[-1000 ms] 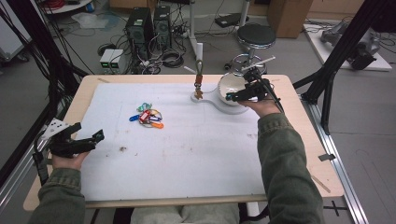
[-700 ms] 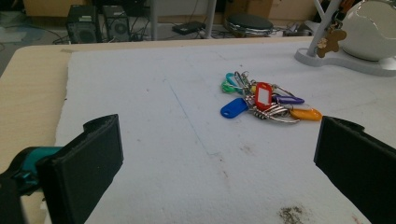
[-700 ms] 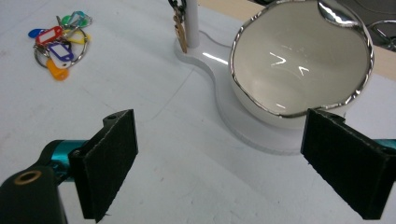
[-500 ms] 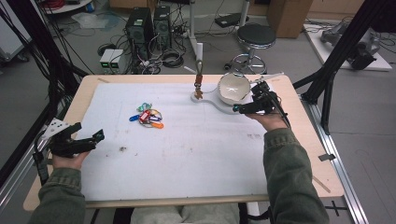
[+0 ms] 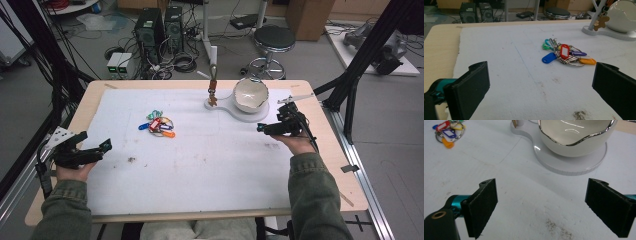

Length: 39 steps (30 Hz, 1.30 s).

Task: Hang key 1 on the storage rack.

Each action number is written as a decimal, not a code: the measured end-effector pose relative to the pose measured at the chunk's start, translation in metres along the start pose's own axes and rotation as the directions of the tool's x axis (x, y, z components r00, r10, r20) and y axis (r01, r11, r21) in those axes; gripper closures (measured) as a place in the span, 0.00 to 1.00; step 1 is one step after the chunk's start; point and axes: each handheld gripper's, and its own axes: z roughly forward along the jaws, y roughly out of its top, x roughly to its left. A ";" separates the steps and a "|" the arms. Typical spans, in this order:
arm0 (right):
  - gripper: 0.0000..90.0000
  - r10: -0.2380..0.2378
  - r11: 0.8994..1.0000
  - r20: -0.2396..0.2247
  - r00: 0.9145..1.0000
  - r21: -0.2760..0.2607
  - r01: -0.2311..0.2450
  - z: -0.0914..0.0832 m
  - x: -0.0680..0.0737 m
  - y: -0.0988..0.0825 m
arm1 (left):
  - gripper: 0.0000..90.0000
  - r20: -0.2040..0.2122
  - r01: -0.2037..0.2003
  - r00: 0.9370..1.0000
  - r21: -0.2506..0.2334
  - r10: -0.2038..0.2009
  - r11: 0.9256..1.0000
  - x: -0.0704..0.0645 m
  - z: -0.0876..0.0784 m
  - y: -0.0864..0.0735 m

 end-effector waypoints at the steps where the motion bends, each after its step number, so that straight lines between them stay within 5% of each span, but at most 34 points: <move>1: 0.11 -0.003 1.000 0.001 1.000 -0.005 0.003 -0.001 0.000 -0.002 | 0.02 0.000 0.002 1.000 -0.001 -0.002 1.000 0.000 0.000 0.000; 11: 0.11 0.001 0.999 -0.003 1.000 -0.051 -0.001 -0.011 0.001 -0.024 | 0.02 0.001 -0.002 1.000 0.002 0.002 1.000 0.000 0.000 0.000; 19: 0.11 -0.029 0.999 0.005 1.000 -0.037 0.029 -0.010 0.005 -0.037 | 0.02 0.000 -0.003 1.000 0.003 0.003 1.000 0.000 0.000 0.000; 39: 0.11 0.027 0.995 -0.009 1.000 -0.097 -0.027 -0.013 0.008 -0.083 | 0.02 0.001 -0.003 1.000 0.006 0.003 1.000 -0.001 0.000 0.000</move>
